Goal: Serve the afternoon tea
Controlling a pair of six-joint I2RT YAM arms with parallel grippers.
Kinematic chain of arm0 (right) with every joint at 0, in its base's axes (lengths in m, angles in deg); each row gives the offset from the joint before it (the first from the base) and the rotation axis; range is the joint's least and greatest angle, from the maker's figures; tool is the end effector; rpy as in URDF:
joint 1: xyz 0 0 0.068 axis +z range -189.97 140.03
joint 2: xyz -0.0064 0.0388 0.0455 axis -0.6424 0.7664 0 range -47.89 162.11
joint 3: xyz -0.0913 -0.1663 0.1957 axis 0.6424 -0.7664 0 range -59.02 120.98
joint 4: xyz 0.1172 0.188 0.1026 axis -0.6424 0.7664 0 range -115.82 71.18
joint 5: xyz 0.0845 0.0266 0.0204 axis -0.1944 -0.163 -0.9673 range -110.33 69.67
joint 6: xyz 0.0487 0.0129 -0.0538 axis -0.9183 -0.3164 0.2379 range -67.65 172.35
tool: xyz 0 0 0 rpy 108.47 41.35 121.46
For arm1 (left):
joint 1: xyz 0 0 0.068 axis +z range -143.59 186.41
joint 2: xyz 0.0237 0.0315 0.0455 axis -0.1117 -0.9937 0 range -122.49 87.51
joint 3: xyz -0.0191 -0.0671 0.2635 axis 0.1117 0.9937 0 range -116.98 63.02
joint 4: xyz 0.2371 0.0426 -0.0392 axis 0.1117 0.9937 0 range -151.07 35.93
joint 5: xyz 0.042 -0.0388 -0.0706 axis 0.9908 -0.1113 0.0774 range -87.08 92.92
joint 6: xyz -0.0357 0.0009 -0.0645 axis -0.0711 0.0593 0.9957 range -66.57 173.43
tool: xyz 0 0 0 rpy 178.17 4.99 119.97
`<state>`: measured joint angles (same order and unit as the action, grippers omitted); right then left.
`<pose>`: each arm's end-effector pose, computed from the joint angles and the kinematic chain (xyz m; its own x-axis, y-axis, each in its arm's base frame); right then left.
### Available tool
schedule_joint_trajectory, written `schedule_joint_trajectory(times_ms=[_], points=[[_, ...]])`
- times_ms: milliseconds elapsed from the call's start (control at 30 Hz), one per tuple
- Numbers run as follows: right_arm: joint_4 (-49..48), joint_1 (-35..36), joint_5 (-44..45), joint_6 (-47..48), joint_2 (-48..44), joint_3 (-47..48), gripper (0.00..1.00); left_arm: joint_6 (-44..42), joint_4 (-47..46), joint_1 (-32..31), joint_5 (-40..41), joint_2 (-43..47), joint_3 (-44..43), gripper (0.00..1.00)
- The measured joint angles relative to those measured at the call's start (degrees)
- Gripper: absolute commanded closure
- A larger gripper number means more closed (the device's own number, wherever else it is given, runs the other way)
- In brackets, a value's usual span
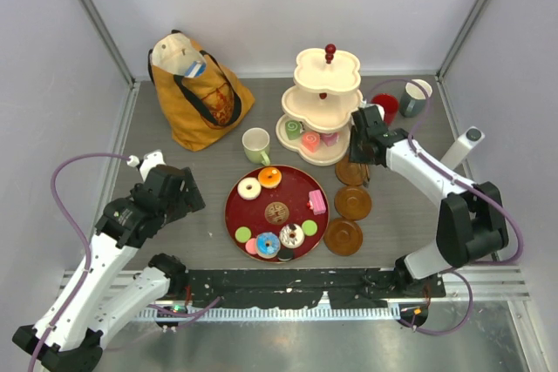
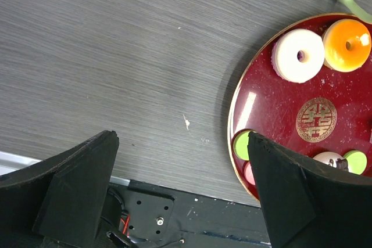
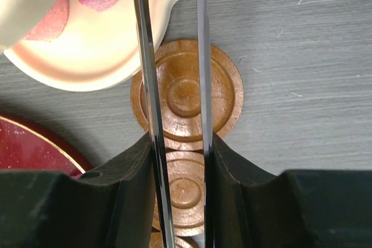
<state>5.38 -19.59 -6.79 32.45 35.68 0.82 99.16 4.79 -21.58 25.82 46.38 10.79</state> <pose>0.2853 0.0905 0.2298 -0.7938 0.0581 -0.6054 0.0613 0.9980 0.0154 0.1061 -0.0291 0.2827 -0.6710 -0.3904 -0.6303 -0.3530 0.9158 -0.1914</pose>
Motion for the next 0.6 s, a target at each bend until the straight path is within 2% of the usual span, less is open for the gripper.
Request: schedule_joint_trajectory(times_ms=[167, 333, 600], points=[[-0.9, -0.87, -1.09, 0.33, 4.61, 2.1, 0.64, -0.04, 0.0, 0.0, -0.02, -0.2, 0.0, 0.0], [-2.14, -1.42, -1.97, 0.7, 8.44, 3.63, 0.56, -0.17, 0.0, 0.0, -0.04, -0.68, 0.0, 0.0], [-2.58, -1.49, -2.45, 1.22, 9.57, 4.26, 0.48, -0.22, 0.0, 0.0, -0.09, -1.01, 0.0, 0.0]])
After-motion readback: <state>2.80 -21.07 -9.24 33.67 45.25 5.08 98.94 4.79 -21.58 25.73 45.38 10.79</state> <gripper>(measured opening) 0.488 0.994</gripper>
